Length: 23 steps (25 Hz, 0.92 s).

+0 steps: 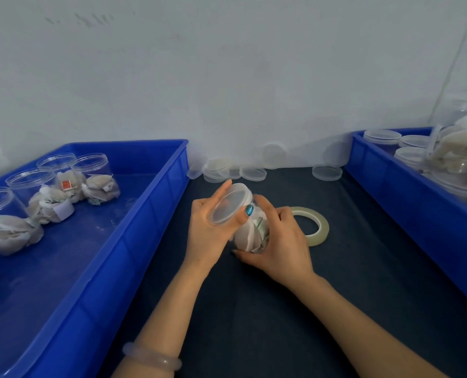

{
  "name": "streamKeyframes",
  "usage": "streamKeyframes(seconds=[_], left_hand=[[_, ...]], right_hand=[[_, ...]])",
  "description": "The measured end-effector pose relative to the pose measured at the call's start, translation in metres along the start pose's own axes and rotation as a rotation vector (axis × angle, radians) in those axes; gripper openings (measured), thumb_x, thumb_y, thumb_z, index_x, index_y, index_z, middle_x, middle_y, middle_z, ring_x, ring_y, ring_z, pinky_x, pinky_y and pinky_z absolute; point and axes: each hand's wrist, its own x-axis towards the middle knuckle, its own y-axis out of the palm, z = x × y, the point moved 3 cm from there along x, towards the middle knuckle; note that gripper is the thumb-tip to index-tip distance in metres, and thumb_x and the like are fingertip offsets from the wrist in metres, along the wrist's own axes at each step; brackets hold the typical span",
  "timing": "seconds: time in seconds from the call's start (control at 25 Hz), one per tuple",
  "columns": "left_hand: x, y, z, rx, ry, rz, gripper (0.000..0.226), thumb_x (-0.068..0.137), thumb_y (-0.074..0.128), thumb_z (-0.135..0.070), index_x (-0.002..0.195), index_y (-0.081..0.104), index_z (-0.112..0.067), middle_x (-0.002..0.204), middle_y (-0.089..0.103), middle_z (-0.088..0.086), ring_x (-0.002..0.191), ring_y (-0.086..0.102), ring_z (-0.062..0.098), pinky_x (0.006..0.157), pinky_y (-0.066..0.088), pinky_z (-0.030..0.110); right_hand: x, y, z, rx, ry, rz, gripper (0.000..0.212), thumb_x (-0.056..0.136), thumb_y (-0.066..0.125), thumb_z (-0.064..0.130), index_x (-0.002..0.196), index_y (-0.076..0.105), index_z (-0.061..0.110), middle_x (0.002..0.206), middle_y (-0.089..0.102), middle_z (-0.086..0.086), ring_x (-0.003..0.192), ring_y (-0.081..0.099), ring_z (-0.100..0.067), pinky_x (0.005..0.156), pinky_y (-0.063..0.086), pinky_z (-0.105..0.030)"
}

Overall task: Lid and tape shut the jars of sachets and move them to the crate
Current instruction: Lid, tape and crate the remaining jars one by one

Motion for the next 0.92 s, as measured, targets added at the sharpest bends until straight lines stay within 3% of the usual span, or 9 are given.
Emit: streamKeyframes(seconds=[0.12,0.24,0.32,0.44,0.52,0.64,0.72,0.84,0.92], left_hand=[[0.001,0.002,-0.001,-0.023,-0.008,0.007,0.069,0.059,0.067,-0.079,0.121,0.055,-0.051,0.108,0.062,-0.027,0.102,0.052,-0.020,0.072,0.042,-0.002],[0.000,0.000,0.009,0.060,-0.171,-0.017,0.080,0.059,0.049,-0.095,0.121,0.051,-0.044,0.117,0.057,-0.011,0.098,0.058,0.001,0.068,0.043,0.013],[-0.002,0.001,0.015,0.145,-0.248,-0.007,0.083,0.064,0.037,-0.096,0.121,0.048,-0.037,0.121,0.049,-0.004,0.097,0.055,0.004,0.068,0.040,0.018],[-0.005,0.005,0.007,0.008,-0.129,-0.013,0.057,0.078,0.047,-0.084,0.116,0.054,-0.041,0.128,0.046,-0.012,0.114,0.055,0.003,0.076,0.046,0.011],[-0.005,0.003,-0.001,-0.080,0.010,0.039,0.053,0.086,0.053,-0.065,0.135,0.047,-0.043,0.143,0.044,-0.019,0.129,0.046,-0.005,0.094,0.044,0.009],[-0.004,0.002,-0.003,-0.035,0.138,0.147,0.051,0.093,0.054,-0.046,0.142,0.049,-0.031,0.147,0.049,-0.015,0.138,0.041,0.000,0.112,0.040,0.027],[-0.002,0.002,-0.003,0.001,0.140,0.155,0.049,0.093,0.056,-0.047,0.140,0.054,-0.033,0.144,0.052,-0.015,0.137,0.042,0.002,0.110,0.040,0.023],[0.000,-0.003,-0.004,0.034,0.097,0.102,0.050,0.080,0.058,-0.065,0.129,0.057,-0.053,0.131,0.054,-0.022,0.128,0.046,-0.002,0.097,0.040,0.008],[0.002,-0.006,-0.002,0.077,0.065,0.052,0.048,0.074,0.058,-0.073,0.120,0.057,-0.062,0.123,0.055,-0.025,0.121,0.048,-0.002,0.091,0.042,0.011]], right_hand=[[0.001,-0.005,0.003,-0.136,-0.040,-0.096,0.102,0.058,0.086,0.045,0.144,0.032,0.041,0.112,0.040,0.003,0.088,0.056,-0.015,0.064,0.045,-0.023],[0.001,-0.009,0.010,-0.311,-0.152,-0.172,0.097,0.057,0.087,0.030,0.143,0.040,0.031,0.111,0.044,-0.009,0.079,0.056,-0.024,0.056,0.043,-0.026],[0.002,-0.009,0.008,-0.380,-0.205,-0.167,0.095,0.057,0.087,0.030,0.141,0.043,0.028,0.109,0.046,-0.010,0.081,0.056,-0.025,0.057,0.038,-0.026],[0.004,-0.006,0.000,-0.197,-0.105,-0.002,0.102,0.056,0.084,0.036,0.143,0.032,0.039,0.118,0.039,0.002,0.088,0.056,-0.017,0.060,0.042,-0.025],[0.006,-0.003,-0.005,-0.002,-0.026,0.070,0.104,0.056,0.082,0.042,0.143,0.025,0.045,0.123,0.041,0.011,0.093,0.055,-0.010,0.070,0.047,-0.024],[0.006,0.000,-0.009,0.113,0.001,0.099,0.104,0.056,0.079,0.047,0.143,0.022,0.047,0.127,0.049,0.016,0.104,0.055,-0.006,0.082,0.049,-0.026],[0.006,-0.001,-0.007,0.120,-0.004,0.088,0.104,0.056,0.080,0.048,0.143,0.022,0.047,0.128,0.050,0.016,0.106,0.055,-0.007,0.082,0.050,-0.027],[0.002,-0.002,-0.002,0.089,-0.040,0.060,0.104,0.058,0.081,0.045,0.145,0.024,0.043,0.129,0.048,0.014,0.106,0.055,-0.009,0.079,0.051,-0.027],[-0.002,-0.001,0.005,0.015,-0.080,0.032,0.103,0.060,0.083,0.043,0.145,0.025,0.038,0.129,0.048,0.010,0.109,0.055,-0.012,0.077,0.050,-0.027]])
